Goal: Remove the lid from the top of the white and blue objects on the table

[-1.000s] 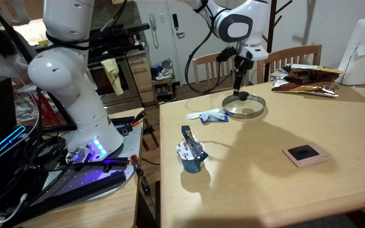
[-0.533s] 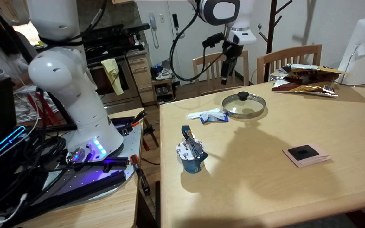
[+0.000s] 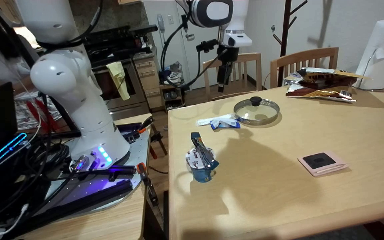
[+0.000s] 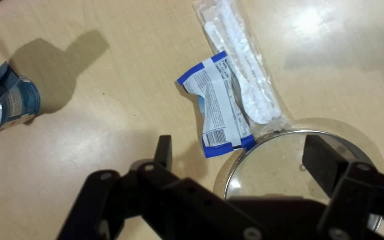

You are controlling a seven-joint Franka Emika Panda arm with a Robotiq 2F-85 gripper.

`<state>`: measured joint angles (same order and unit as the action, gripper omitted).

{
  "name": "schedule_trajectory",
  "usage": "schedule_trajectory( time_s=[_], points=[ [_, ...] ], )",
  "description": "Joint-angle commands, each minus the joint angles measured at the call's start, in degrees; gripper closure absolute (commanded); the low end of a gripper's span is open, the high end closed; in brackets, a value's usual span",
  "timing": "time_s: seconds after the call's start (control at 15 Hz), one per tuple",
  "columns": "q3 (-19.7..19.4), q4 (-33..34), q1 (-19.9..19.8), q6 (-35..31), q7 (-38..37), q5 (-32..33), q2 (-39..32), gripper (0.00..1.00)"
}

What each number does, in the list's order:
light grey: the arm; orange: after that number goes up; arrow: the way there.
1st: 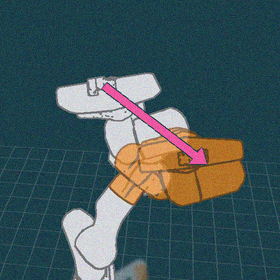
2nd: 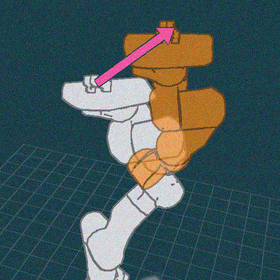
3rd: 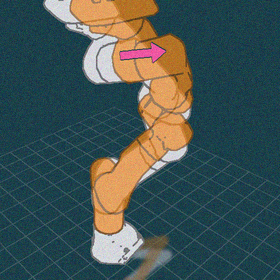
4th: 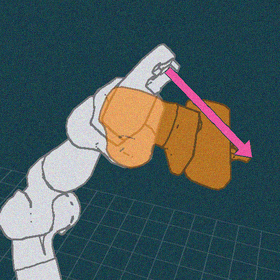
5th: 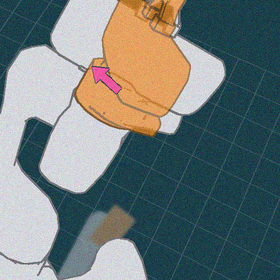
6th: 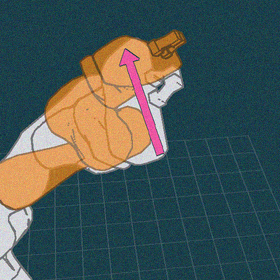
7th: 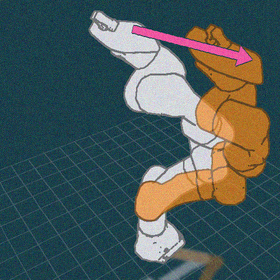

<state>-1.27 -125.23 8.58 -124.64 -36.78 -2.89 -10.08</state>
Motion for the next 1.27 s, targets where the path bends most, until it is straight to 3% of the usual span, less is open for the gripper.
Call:
schedule_trajectory(
  time_s=[0.0,0.8,1.2],
  points=[
    [0.9,-6.5,-1.0,-2.7,2.6,4.0,6.3,0.00],
    [1.3,-16.4,-4.6,-7.9,11.5,2.0,17.4,0.00],
    [2.1,-14.3,-5.0,-6.2,9.2,2.7,15.4,0.00]
  ],
)
